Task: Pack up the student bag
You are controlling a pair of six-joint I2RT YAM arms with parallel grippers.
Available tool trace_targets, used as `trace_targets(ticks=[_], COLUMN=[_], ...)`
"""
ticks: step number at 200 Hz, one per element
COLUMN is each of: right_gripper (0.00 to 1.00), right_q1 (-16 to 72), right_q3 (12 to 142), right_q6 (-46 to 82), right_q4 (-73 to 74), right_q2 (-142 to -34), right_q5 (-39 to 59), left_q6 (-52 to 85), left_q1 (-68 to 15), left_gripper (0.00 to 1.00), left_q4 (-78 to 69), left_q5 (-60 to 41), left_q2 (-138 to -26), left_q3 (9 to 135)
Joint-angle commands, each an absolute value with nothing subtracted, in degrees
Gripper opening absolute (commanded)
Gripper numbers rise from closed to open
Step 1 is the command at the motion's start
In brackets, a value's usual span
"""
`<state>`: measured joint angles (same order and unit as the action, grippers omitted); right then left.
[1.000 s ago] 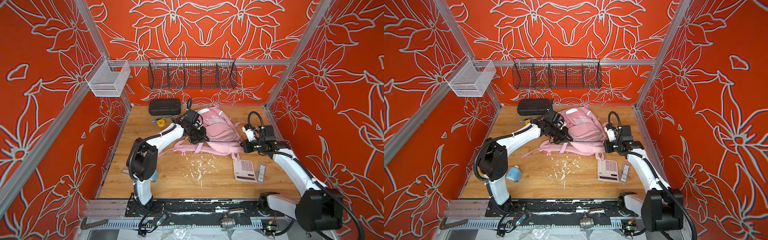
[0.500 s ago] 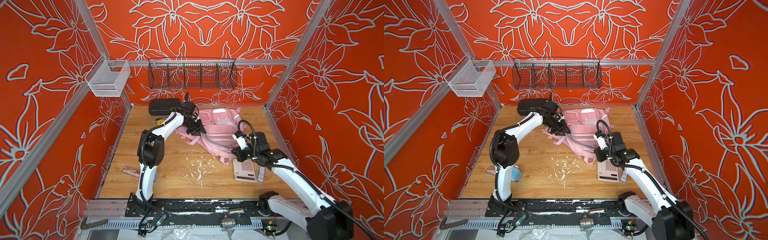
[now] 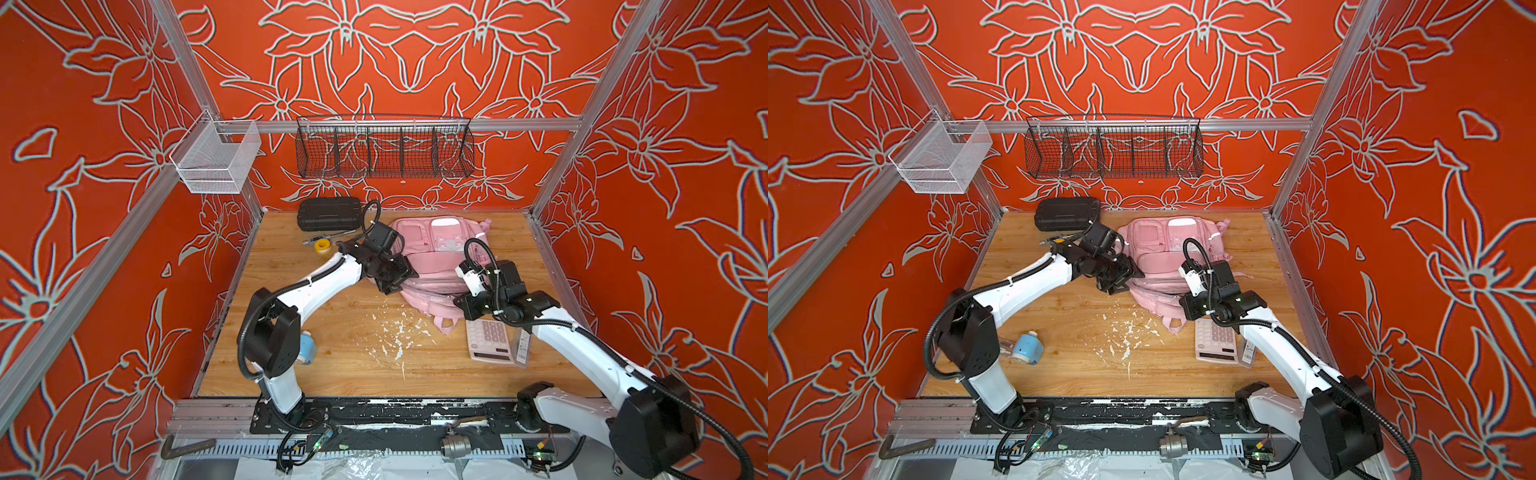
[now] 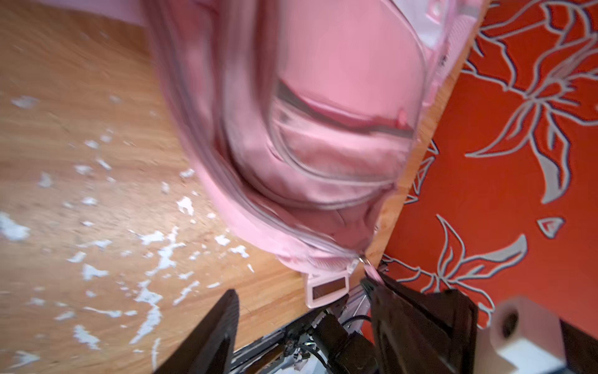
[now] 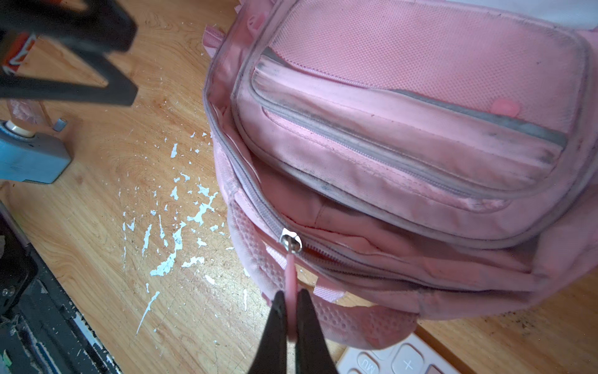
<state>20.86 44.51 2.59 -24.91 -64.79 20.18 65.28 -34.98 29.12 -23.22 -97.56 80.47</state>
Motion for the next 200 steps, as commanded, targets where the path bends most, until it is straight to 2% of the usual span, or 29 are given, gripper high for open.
trace_targets(ticks=[1, 45, 93, 122, 156, 200], right_gripper=[0.00, 0.00, 0.00, 0.00, 0.00, 0.00], right_q1=[21.4, 21.4, 22.0, 22.3, 22.2, 20.0], right_q3=[45.0, 44.1, 42.7, 42.9, 43.5, 41.9], right_q6=[3.8, 3.0, 2.8, 2.8, 2.4, 1.8], right_q4=[-22.0, -22.3, -21.5, -21.2, -21.2, -20.7], right_q2=[-63.4, -61.4, -60.1, -59.8, -59.2, -58.7], right_q5=[20.7, 21.0, 21.4, 20.2, 17.4, 10.6], left_q6=[83.8, 97.2, 97.4, 97.6, 95.6, 91.2], left_q1=[-37.5, -42.3, -43.4, -43.1, -40.0, -35.5], left_gripper=[0.65, 0.63, 0.62, 0.41, 0.00, 0.00], left_q4=[17.3, 8.9, 13.2, 11.3, 9.2, 11.1], left_q5=[-18.1, -15.0, -12.8, -16.3, -20.3, -21.1], left_q2=[-97.3, -102.8, -109.9, -112.6, -110.9, -102.3], left_q3=[75.4, 74.4, 82.6, 82.1, 77.6, 72.9])
